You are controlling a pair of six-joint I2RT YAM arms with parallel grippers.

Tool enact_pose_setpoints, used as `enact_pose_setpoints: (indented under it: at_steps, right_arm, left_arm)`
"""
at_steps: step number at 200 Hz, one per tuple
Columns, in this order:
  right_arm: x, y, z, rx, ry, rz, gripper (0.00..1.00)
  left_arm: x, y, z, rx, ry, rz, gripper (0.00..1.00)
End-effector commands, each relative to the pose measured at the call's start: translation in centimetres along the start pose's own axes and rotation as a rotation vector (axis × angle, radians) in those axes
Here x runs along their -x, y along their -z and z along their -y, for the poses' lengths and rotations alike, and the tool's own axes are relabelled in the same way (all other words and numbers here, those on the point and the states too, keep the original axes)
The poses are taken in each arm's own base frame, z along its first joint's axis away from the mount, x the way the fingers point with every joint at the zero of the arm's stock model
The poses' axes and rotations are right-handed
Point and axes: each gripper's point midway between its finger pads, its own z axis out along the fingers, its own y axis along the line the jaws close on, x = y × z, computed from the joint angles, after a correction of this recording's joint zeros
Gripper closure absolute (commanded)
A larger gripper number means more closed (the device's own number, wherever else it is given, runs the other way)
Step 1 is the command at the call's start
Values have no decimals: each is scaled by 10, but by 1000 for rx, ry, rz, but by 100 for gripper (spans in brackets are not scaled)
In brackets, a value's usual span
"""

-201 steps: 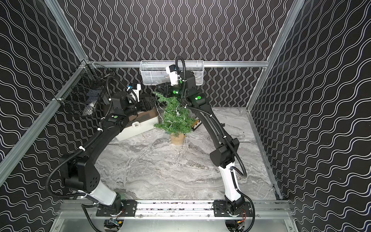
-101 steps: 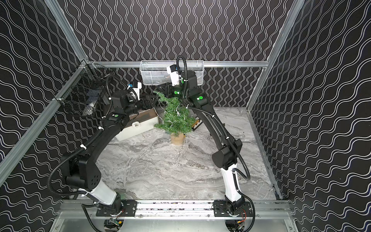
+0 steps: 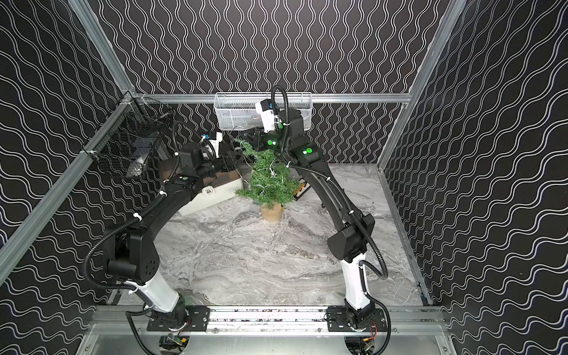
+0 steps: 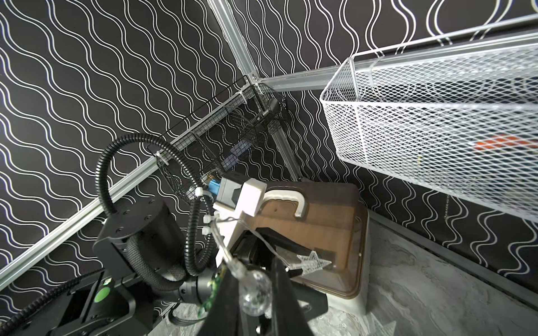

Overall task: Remove string lights from the small christmas tree
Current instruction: Remove the light string from the Christmas tree.

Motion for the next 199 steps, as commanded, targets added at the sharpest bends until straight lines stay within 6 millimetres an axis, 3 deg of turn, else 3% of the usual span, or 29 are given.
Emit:
enact_pose_setpoints:
  at_steps: [1, 18, 42, 59, 85, 108, 110, 152, 199]
  right_arm:
    - [8, 0, -4, 11, 25, 29, 100]
    - [6, -1, -1, -5, 28, 26, 100]
    - [2, -2, 5, -29, 29, 13, 100]
    - [1, -2, 8, -45, 36, 6, 99]
    - [3, 7, 14, -104, 55, 6, 54]
    - [9, 19, 22, -158, 64, 27, 44]
    - [18, 27, 16, -156, 72, 47, 43]
    - [26, 52, 23, -234, 68, 64, 41]
    - [23, 76, 32, -351, 72, 27, 41]
  left_arm:
    - [6, -2, 3, -21, -30, 13, 63]
    - [3, 0, -2, 14, -39, 1, 81]
    - [-1, 6, -10, 75, -28, -11, 100]
    - [0, 16, -9, 113, -26, -22, 100]
    - [3, 49, 3, 167, -16, 18, 100]
    - [4, 87, 17, 218, -41, 48, 100]
    - [3, 90, 18, 222, -42, 48, 100]
    - [-19, 133, 42, 237, -38, 11, 100]
    - [-27, 157, 66, 197, -5, 1, 100]
